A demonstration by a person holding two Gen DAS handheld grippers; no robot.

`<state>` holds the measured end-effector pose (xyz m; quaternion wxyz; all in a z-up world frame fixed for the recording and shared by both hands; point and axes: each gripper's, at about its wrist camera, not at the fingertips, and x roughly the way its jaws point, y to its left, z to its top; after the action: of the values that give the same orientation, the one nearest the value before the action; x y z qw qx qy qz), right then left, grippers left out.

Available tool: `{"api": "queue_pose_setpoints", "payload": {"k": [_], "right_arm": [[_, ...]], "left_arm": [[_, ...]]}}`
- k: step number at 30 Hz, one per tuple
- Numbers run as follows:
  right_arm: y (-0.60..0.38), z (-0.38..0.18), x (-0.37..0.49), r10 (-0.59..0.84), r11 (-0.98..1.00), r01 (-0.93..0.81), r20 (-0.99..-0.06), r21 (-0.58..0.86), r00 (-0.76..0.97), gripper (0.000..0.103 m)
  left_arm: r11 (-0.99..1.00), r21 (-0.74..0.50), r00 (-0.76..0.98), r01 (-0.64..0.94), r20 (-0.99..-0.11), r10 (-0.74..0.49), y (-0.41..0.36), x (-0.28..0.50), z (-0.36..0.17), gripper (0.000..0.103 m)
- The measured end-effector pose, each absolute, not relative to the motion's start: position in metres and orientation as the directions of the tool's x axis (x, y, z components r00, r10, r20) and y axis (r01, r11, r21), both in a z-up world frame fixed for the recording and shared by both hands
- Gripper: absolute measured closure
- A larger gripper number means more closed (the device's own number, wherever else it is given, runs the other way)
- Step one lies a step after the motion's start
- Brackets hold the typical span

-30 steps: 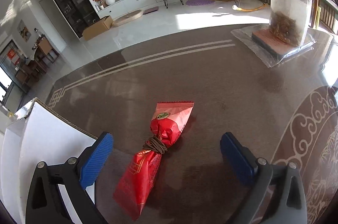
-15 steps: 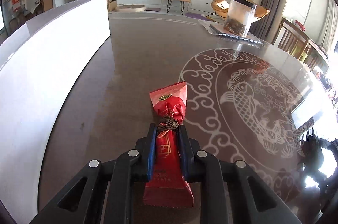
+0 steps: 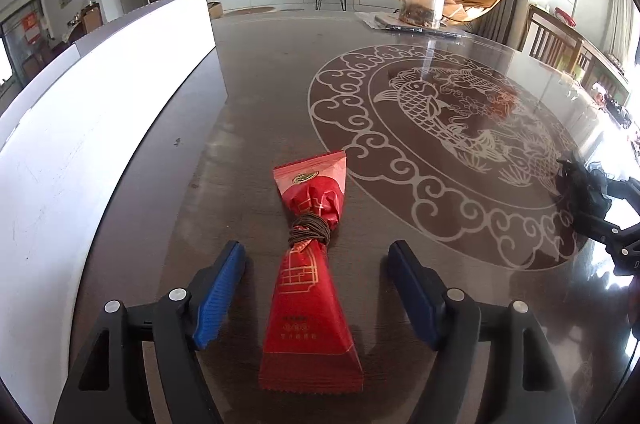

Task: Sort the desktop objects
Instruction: 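Lift the candy with the left gripper and carry both items toward the enclosure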

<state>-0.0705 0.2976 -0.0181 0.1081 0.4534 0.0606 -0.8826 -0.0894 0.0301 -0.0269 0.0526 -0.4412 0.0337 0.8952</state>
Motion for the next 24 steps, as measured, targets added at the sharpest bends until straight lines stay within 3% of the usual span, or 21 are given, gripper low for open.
{"api": "queue_pose_setpoints", "payload": {"k": [7,9,16,20,22,24], "right_arm": [[0.298,-0.018,-0.071,-0.136,-0.969,0.246,-0.813,-0.009,-0.566,0.0],[0.298,-0.018,-0.071,-0.136,-0.969,0.246,-0.814,-0.009,-0.566,0.0],[0.299,-0.018,-0.071,-0.142,-0.969,0.247,-0.813,-0.002,-0.565,0.0],[0.315,-0.01,-0.066,-0.288,-0.948,0.283,-0.769,0.145,-0.571,0.0],[0.317,-0.011,-0.069,-0.283,-0.951,0.264,-0.79,0.158,-0.544,0.0],[0.311,-0.01,-0.067,-0.27,-0.951,0.281,-0.793,0.13,-0.546,0.0]], "left_arm": [[-0.991,0.006,-0.602,-0.132,-0.795,0.075,0.031,-0.089,-0.027,0.026],[-0.99,0.009,-0.59,-0.141,-0.804,0.076,0.033,-0.089,-0.029,0.014],[-0.989,0.005,-0.587,-0.148,-0.806,0.084,0.032,-0.087,-0.03,0.013],[-0.982,0.0,-0.575,-0.191,-0.81,0.112,0.036,-0.084,-0.03,0.01],[-0.977,0.003,-0.586,-0.214,-0.8,0.126,0.04,-0.082,-0.028,0.022],[-0.97,0.003,-0.599,-0.242,-0.788,0.146,0.043,-0.08,-0.026,0.046]]}}
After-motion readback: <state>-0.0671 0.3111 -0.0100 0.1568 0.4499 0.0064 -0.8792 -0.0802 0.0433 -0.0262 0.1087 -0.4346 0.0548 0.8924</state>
